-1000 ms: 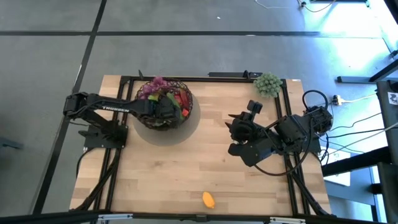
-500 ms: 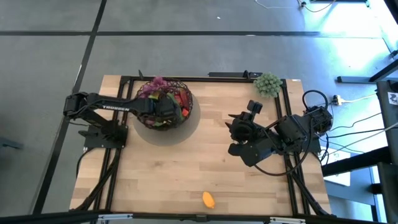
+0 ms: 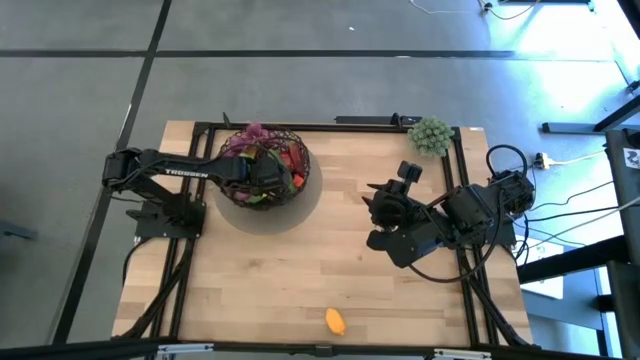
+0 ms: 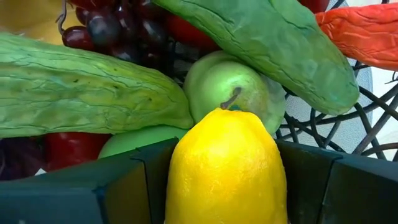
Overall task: Build produce basket
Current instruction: Put the left yellow lemon into the black wire basket
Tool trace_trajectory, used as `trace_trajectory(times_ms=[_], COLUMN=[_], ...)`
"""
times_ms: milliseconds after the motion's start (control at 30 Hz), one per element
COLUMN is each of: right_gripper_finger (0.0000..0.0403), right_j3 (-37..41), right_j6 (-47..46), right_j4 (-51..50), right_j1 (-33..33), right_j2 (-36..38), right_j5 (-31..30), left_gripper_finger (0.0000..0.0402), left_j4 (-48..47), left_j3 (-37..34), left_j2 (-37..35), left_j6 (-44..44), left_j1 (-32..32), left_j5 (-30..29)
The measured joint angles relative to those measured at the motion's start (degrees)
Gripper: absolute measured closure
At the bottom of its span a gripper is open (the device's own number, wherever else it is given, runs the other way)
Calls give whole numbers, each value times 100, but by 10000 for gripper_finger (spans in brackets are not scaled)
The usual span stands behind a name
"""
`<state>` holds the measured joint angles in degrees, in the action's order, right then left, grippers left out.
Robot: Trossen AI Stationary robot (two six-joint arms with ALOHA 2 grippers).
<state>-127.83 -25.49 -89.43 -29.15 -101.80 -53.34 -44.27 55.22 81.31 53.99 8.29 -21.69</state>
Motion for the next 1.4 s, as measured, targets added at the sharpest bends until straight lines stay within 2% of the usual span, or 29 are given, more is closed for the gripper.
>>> trace_trajectory(times_ms=[533,1133,1400], right_gripper_finger=[267,267,267], right_j3=[4,4,4], right_j6=[-274,-259,-254], right_j4=[2,536,811], right_j1=[118,118,116], right_j2=[-4,-4,-4], right_j5=[141,2390,2903], left_gripper_finger=[194,194,194], left_j4=[0,14,67], left_j3=[0,0,0], left_j2=[1,1,1], left_j6=[-14,-15,-216], left_j1=[0,0,0], left_j5=[0,31,24])
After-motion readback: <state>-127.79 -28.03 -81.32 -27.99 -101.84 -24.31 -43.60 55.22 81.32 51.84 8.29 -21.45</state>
